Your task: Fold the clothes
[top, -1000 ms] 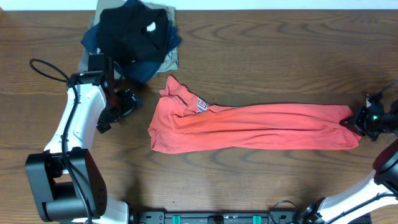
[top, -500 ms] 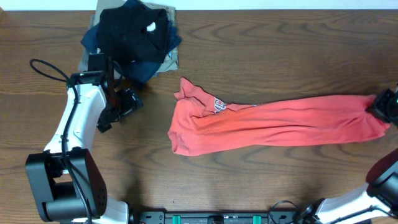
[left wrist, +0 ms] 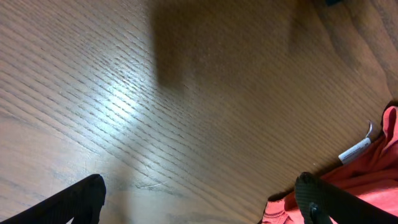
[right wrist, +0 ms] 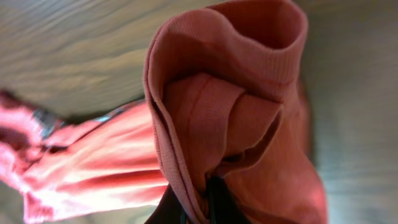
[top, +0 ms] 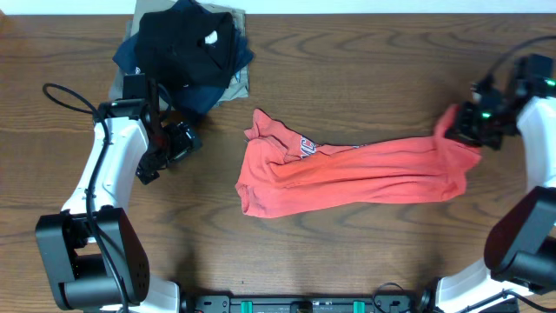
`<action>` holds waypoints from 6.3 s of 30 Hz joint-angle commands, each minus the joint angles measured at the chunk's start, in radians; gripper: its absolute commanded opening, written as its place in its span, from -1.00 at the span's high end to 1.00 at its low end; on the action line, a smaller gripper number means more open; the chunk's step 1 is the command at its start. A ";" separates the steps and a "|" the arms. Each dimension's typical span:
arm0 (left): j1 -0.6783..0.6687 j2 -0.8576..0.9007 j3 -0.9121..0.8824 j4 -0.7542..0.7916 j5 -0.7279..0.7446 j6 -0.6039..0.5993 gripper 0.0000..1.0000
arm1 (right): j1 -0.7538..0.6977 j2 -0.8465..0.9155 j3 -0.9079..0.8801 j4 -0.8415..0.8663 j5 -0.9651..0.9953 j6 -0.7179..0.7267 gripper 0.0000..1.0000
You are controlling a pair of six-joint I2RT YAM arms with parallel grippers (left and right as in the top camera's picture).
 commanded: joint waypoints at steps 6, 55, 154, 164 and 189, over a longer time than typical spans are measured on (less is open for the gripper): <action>0.001 0.006 -0.010 -0.001 0.003 0.013 -0.96 | 0.231 -0.012 -0.023 -0.005 -0.048 0.013 0.98; 0.001 0.006 -0.010 0.000 0.003 0.013 -0.96 | 0.407 -0.010 -0.203 0.023 0.004 0.047 0.88; 0.001 0.033 -0.011 0.014 0.003 0.013 -0.96 | 0.390 0.068 -0.040 0.077 0.203 0.114 0.20; 0.001 0.033 -0.011 0.018 0.003 0.013 -0.96 | 0.389 0.068 -0.358 0.513 0.203 0.177 0.35; 0.001 0.033 -0.032 0.033 0.003 0.013 -0.96 | 0.378 0.065 -0.178 0.505 0.225 0.223 0.27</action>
